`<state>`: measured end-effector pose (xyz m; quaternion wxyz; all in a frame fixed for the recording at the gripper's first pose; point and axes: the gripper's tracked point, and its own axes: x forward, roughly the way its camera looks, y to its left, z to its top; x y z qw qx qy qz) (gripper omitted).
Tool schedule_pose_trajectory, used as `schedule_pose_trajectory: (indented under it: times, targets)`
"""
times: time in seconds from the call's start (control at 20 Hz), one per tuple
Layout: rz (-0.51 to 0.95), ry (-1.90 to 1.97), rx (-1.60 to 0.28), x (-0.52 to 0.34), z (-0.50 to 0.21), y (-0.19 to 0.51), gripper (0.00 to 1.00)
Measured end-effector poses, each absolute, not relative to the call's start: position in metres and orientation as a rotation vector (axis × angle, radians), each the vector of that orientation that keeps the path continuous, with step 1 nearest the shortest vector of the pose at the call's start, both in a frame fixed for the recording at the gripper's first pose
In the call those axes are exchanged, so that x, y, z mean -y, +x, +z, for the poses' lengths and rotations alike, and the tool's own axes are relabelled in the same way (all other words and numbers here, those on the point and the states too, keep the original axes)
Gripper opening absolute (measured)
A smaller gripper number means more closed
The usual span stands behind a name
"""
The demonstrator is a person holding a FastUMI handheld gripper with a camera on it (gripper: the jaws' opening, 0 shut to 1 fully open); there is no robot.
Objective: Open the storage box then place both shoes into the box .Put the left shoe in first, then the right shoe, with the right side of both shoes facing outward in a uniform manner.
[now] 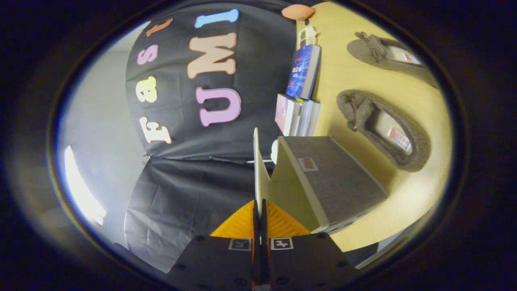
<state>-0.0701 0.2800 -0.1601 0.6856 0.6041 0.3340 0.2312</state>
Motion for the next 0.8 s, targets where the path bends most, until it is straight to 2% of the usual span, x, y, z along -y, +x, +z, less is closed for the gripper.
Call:
schedule_pose_trajectory:
  times: [0.35,0.8]
  targets:
    - [0.676,1.189,-0.702,-0.349,-0.089,-0.101,0.03]
    - [0.809,1.027,-0.759,-0.45,-0.085,-0.141,0.04]
